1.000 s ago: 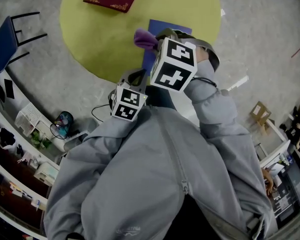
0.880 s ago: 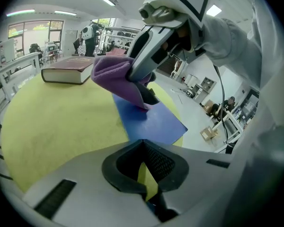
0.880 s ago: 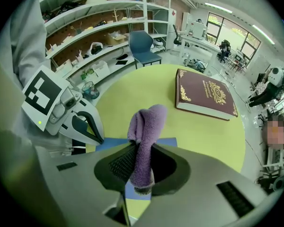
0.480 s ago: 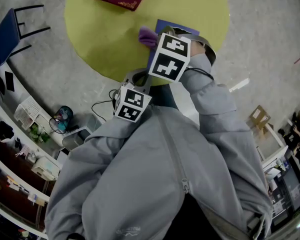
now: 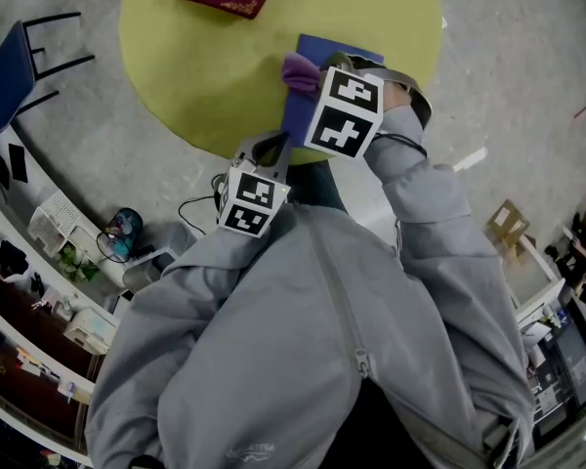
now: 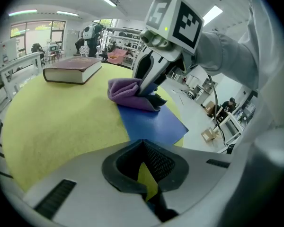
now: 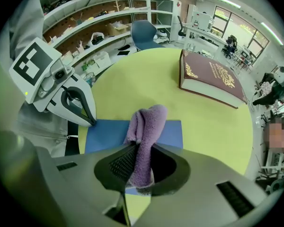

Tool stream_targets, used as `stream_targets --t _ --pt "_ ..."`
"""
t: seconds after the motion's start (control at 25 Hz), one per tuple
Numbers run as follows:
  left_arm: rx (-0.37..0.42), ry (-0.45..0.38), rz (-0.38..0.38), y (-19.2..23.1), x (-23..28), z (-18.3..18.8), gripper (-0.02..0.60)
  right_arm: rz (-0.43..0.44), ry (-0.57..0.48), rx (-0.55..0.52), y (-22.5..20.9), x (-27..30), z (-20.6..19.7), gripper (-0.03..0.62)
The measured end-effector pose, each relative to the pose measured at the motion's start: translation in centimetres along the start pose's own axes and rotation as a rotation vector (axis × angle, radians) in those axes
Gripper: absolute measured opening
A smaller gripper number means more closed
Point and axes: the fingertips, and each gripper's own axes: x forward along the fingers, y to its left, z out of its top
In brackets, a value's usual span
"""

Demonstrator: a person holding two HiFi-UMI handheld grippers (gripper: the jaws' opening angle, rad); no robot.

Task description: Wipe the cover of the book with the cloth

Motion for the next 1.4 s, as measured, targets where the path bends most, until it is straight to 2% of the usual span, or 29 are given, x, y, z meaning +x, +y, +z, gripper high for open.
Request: stream_targets --t 1.4 --pt "0.039 0.014 -0.018 -0.6 -0.1 -0.3 0.017 -0.046 0.227 0.172 1.7 -2.9 -15.0 0.084"
